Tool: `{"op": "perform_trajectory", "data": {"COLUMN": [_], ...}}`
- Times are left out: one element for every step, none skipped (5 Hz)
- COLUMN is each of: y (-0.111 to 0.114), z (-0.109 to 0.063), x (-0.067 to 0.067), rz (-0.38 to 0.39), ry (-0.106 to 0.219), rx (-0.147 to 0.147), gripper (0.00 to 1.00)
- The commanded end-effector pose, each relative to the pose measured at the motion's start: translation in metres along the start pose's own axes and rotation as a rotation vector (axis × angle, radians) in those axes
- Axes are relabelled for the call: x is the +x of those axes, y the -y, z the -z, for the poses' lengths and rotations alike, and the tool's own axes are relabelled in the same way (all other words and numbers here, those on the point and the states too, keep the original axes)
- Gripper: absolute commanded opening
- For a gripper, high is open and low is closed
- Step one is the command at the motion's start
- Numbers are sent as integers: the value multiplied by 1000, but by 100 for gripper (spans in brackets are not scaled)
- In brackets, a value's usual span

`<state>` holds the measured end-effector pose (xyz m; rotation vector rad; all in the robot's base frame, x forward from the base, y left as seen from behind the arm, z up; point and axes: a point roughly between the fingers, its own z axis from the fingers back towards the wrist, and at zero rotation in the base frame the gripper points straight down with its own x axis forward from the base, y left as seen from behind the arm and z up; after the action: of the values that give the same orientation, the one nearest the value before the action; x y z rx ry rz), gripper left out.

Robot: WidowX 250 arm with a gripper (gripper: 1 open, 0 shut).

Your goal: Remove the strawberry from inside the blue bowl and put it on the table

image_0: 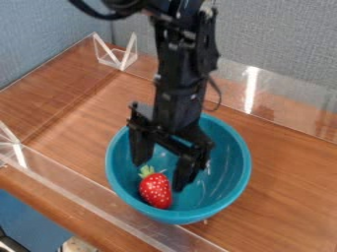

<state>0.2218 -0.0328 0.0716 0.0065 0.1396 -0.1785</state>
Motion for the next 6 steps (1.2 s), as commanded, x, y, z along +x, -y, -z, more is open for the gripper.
{"op": "perform_trajectory", "data": {"y": [-12,-26,-20,-13,-6,-5], "z": [3,10,18,21,20,15], "x": [2,2,8,12,15,8], "rz": [-64,-136,-154,-171,-181,-119], "ry": [11,0,-4,-2,9,17], "rx": [-3,-8,-7,-8,-5,9], "gripper": [100,100,100,0,0,0]}}
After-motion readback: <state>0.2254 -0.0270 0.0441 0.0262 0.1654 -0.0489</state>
